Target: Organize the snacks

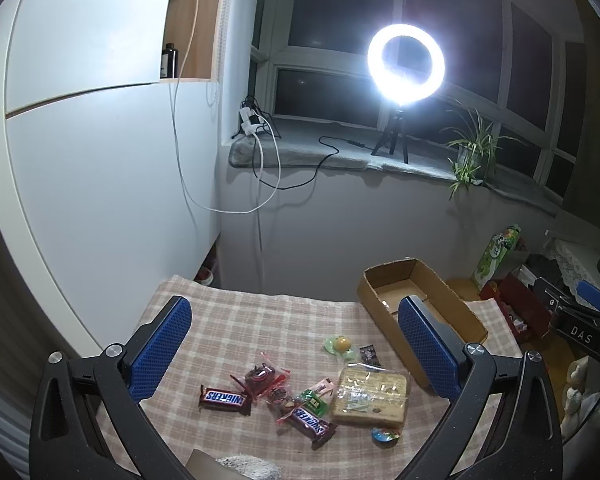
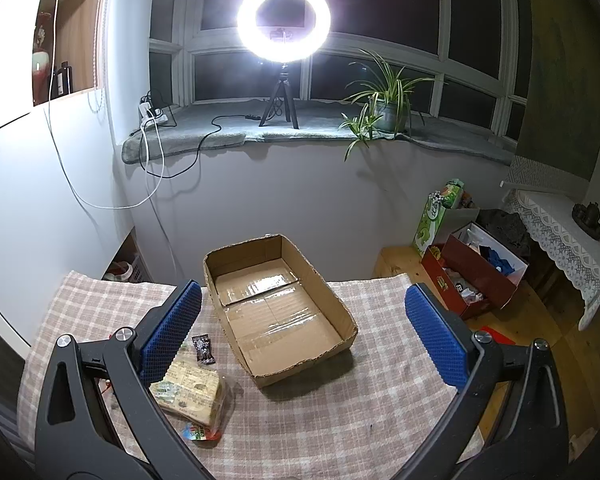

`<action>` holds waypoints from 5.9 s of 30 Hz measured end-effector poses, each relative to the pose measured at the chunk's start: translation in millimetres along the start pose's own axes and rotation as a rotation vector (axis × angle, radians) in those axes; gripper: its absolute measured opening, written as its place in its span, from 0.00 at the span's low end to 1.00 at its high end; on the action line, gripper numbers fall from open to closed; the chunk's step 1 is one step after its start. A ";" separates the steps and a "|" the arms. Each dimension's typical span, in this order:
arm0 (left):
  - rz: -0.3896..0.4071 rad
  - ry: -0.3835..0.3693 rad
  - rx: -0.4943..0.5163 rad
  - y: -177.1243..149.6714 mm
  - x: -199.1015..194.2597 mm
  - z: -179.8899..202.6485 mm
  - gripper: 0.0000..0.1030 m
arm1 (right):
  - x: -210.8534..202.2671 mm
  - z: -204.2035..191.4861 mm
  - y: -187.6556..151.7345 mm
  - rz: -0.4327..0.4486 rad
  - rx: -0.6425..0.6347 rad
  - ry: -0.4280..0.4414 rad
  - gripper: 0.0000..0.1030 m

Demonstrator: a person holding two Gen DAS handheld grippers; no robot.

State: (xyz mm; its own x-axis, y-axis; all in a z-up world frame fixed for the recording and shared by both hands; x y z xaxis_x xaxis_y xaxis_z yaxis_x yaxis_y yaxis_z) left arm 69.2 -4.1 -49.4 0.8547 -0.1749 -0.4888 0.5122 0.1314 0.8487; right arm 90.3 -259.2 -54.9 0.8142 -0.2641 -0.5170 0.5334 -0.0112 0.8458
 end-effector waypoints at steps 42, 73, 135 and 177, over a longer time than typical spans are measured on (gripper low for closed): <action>0.009 -0.003 0.002 -1.2 -4.0 1.7 0.99 | -2.4 -1.3 -4.4 -0.010 0.001 0.004 1.00; -0.174 -0.110 -0.176 -40.9 31.4 -40.9 0.99 | 48.1 -18.2 -65.6 -0.268 0.025 0.208 1.00; -0.756 -0.455 -0.340 -184.8 175.1 1.7 0.46 | 135.5 -130.1 -188.2 -0.803 0.110 0.582 0.47; -0.564 -0.556 -0.124 -79.3 183.3 95.3 0.46 | 144.8 -49.1 -82.3 -0.598 0.219 0.550 0.45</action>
State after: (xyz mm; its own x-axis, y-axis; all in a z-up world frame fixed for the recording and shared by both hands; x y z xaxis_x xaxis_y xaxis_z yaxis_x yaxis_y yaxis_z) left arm 177.2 -139.6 -187.1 0.3136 -0.7032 -0.6381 0.8882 -0.0204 0.4590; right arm 175.6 -249.1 -205.8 0.4349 0.3531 -0.8284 0.9000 -0.2019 0.3864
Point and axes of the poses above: each gripper's, at about its wrist camera, not at the fingertips, and x roughly the way its jaws point, z to its right, y to its top, the point moved 8 cm from there along x, roughly the way its jaws point, and after that the axes turned 11 degrees about -y, right-handed, at the moved point
